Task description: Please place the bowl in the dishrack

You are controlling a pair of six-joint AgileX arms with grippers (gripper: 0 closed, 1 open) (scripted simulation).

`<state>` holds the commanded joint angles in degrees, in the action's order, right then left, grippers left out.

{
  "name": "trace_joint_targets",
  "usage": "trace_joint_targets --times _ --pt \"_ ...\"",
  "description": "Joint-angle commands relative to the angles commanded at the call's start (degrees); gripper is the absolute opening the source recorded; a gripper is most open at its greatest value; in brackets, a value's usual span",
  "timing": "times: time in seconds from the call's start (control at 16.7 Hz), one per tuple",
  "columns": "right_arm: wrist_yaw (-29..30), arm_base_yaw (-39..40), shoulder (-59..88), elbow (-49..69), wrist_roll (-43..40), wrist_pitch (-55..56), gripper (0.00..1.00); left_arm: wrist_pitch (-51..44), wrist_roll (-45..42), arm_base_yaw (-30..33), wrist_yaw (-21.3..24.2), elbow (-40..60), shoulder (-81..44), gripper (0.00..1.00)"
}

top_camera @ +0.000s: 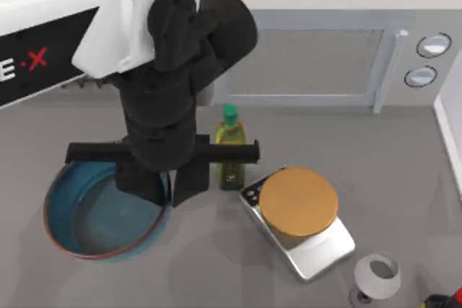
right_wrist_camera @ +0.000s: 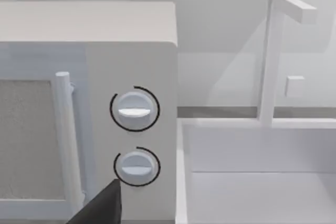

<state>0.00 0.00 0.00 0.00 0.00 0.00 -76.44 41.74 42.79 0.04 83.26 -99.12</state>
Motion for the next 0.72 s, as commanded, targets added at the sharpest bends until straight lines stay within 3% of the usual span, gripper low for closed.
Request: trace_joint_targets --times 0.3,0.72 --pt "0.0 0.0 0.0 0.0 0.0 0.0 1.0 -13.4 -0.3 -0.1 0.0 12.3 3.0 0.0" --pt "0.0 0.0 0.0 0.0 0.0 0.0 1.0 -13.7 -0.9 -1.0 0.0 13.3 3.8 0.0"
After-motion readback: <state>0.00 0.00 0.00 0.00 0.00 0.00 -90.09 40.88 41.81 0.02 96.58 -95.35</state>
